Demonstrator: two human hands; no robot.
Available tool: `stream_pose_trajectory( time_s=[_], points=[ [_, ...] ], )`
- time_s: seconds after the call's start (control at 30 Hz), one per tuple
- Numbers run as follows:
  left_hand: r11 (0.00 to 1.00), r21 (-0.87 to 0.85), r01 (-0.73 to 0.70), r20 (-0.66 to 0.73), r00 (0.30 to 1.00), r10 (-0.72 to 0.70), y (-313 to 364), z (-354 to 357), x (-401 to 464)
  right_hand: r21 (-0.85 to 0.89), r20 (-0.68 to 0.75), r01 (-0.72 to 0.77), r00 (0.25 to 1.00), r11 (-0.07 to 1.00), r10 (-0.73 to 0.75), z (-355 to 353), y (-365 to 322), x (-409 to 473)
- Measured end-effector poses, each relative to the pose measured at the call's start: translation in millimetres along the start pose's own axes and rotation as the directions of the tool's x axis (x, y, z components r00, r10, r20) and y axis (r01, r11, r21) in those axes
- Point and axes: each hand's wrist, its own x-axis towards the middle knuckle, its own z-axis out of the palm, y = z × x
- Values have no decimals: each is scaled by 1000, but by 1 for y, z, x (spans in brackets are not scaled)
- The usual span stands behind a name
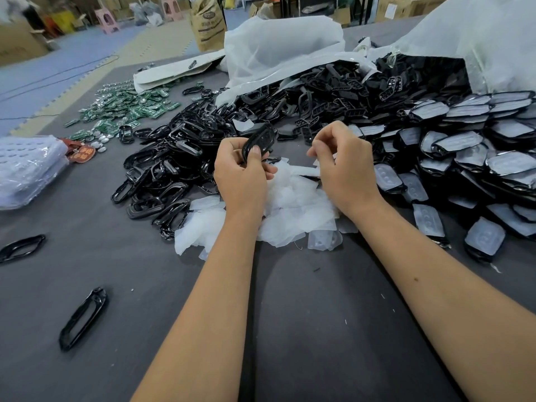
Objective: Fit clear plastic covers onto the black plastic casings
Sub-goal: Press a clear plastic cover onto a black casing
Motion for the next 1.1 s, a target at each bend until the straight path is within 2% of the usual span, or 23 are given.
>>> stream_pose_trajectory(
  time_s=[0.07, 0.13, 0.2, 0.27, 0.4, 0.5, 0.6, 0.83, 1.1],
  points=[
    [1000, -4, 1, -3, 1000, -1, 0, 0, 0, 29, 26, 29, 999, 999, -30, 0, 0, 0],
    [1000, -1, 5, -3, 1000, -5, -1, 0, 1, -128, 185, 71, 982, 989, -47, 2, 2, 2],
    [1000, 5, 7, -2, 1000, -7, -2, 0, 1, -342, 362, 120, 932, 932, 13, 8, 4, 2],
    [1000, 14, 8, 1, 1000, -8, -2, 0, 1, -376, 389, 117, 920, 919, 42, 12, 5, 3],
    [999, 31, 12, 7, 1000, -12, -3, 1, 2, -231, 312, 104, 950, 967, -28, 9, 5, 1],
    [999, 32, 15, 7, 1000, -15, -2, 1, 2, -94, 179, 98, 981, 991, -80, 5, 3, 0],
    [999, 31, 20, 5, 1000, -20, -2, 1, 1, 100, 54, 4, 998, 995, -10, 0, -1, 0],
    [1000, 5, 27, 1, 1000, -27, 0, 0, 1, 364, 51, -95, 995, 927, 82, -2, 4, 1],
    [998, -41, 39, -12, 999, -39, 2, -1, 0, 483, 94, -151, 988, 863, 120, 0, 1, -1]
  ],
)
